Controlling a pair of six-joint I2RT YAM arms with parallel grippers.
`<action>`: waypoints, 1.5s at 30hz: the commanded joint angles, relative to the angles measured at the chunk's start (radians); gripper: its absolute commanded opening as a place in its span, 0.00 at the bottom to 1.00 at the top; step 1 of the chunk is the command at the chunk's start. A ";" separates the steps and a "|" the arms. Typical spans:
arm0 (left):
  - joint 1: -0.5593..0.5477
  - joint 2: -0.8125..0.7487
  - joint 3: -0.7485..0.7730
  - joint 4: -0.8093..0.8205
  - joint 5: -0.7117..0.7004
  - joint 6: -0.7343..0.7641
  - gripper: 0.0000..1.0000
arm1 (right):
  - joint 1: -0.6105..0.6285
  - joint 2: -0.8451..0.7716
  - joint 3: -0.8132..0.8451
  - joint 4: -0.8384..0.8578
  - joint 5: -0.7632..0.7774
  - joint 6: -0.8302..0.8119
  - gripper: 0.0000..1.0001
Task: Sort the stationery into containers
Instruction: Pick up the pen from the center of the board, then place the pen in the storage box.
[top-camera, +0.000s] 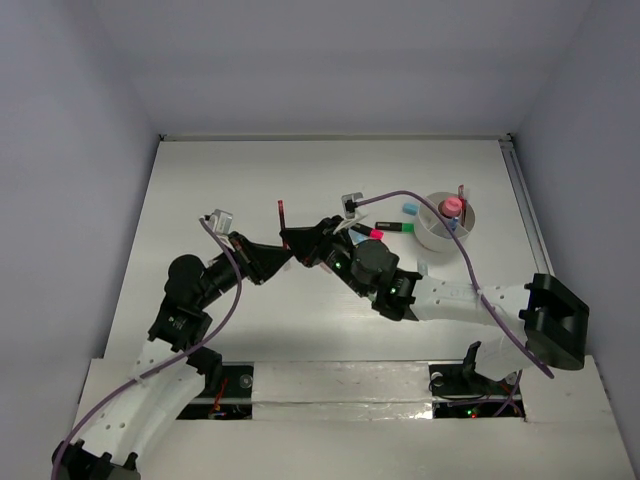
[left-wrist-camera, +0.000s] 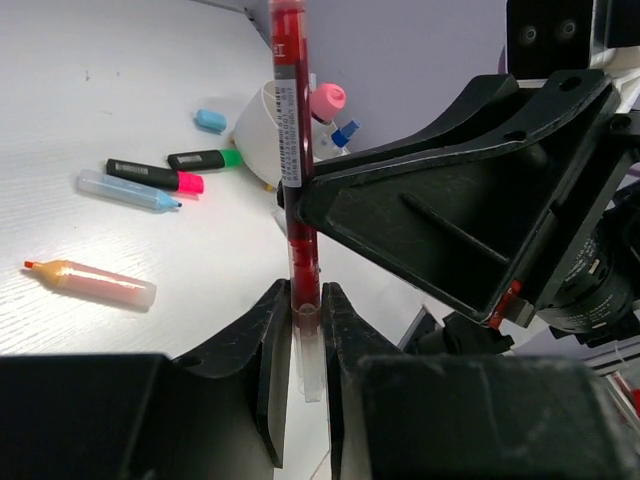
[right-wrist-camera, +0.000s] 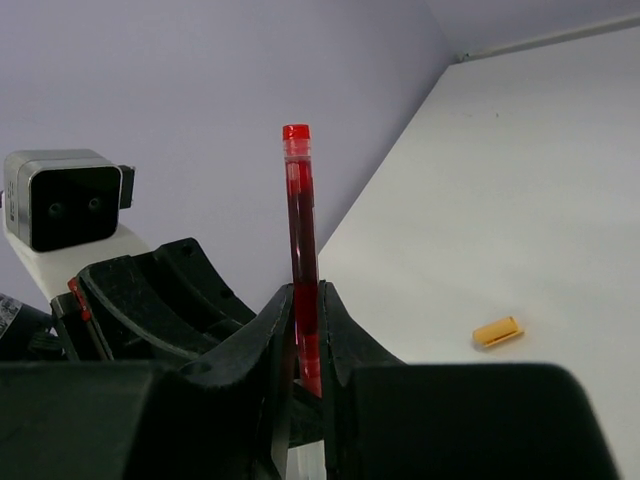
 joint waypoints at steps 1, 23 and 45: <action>0.002 -0.012 0.028 -0.006 -0.040 0.042 0.00 | 0.010 -0.028 0.000 0.027 -0.013 0.023 0.22; -0.017 -0.013 0.177 -0.278 0.012 0.237 0.00 | -0.136 -0.047 0.474 -0.812 -0.351 -0.296 0.97; -0.017 -0.019 0.161 -0.264 0.064 0.243 0.00 | -0.176 0.098 0.571 -0.728 -0.460 -0.227 0.52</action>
